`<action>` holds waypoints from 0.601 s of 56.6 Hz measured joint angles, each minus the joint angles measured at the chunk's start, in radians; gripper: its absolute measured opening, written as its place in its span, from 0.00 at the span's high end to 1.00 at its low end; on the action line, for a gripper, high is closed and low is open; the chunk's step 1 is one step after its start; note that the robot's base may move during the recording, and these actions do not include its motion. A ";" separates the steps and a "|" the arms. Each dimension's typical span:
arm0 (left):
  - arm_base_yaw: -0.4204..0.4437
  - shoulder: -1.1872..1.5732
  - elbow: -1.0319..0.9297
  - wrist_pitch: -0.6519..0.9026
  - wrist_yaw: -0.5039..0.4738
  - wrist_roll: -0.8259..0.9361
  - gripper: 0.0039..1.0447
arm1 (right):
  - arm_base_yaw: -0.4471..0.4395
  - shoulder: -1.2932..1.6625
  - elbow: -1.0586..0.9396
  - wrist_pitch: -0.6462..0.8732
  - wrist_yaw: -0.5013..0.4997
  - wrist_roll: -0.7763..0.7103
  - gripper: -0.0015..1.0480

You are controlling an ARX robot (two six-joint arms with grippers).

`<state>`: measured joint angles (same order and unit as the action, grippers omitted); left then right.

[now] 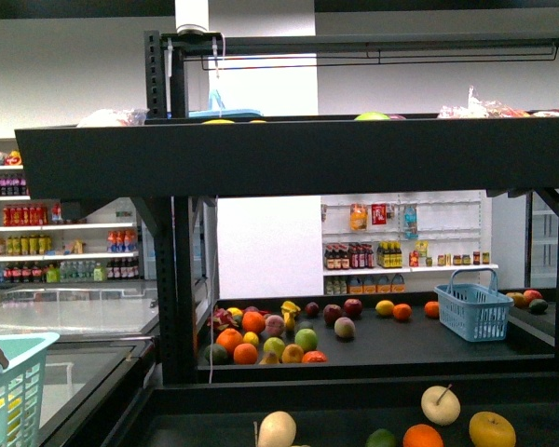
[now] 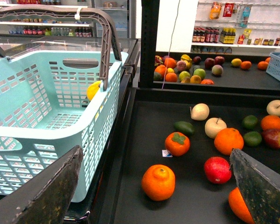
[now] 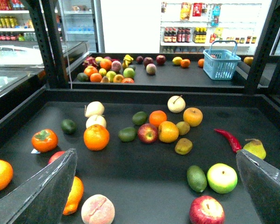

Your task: Pick lemon from shelf

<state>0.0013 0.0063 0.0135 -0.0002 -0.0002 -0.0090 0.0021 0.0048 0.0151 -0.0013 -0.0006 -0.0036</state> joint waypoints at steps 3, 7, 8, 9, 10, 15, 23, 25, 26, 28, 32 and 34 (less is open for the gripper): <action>0.000 0.000 0.000 0.000 0.000 0.000 0.07 | 0.000 0.000 0.000 0.000 0.000 0.000 0.02; 0.000 0.000 0.000 0.000 0.000 0.000 0.07 | 0.000 0.000 0.000 0.000 0.000 0.000 0.02; 0.000 0.000 0.000 0.000 0.000 0.000 0.07 | 0.000 0.000 0.000 0.000 0.000 0.000 0.02; 0.000 0.000 0.000 0.000 0.000 0.000 0.07 | 0.000 0.000 0.000 0.000 0.000 0.000 0.02; 0.000 0.000 0.000 0.000 0.000 0.000 0.07 | 0.000 0.000 0.000 0.000 0.000 0.000 0.02; 0.000 0.000 0.000 0.000 0.000 0.000 0.07 | 0.000 0.000 0.000 0.000 0.000 0.000 0.02; 0.000 0.000 0.000 0.000 0.000 0.000 0.07 | 0.000 0.000 0.000 0.000 0.000 0.000 0.02; 0.000 0.000 0.000 0.000 0.000 0.000 0.07 | 0.000 0.000 0.000 0.000 0.000 0.000 0.02; 0.000 0.000 0.000 0.000 0.000 0.000 0.07 | 0.000 0.000 0.000 0.000 0.000 0.000 0.02; 0.000 0.000 0.000 0.000 0.000 0.000 0.07 | 0.000 0.000 0.000 0.000 0.000 0.000 0.02; 0.000 0.000 0.000 0.000 0.000 0.000 0.07 | 0.000 0.000 0.000 0.000 0.000 0.000 0.02; 0.000 0.000 0.000 0.000 0.000 0.000 0.07 | 0.000 0.000 0.000 0.000 0.000 0.000 0.02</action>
<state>0.0013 0.0063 0.0135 -0.0002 -0.0002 -0.0090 0.0021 0.0048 0.0151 -0.0013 -0.0006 -0.0036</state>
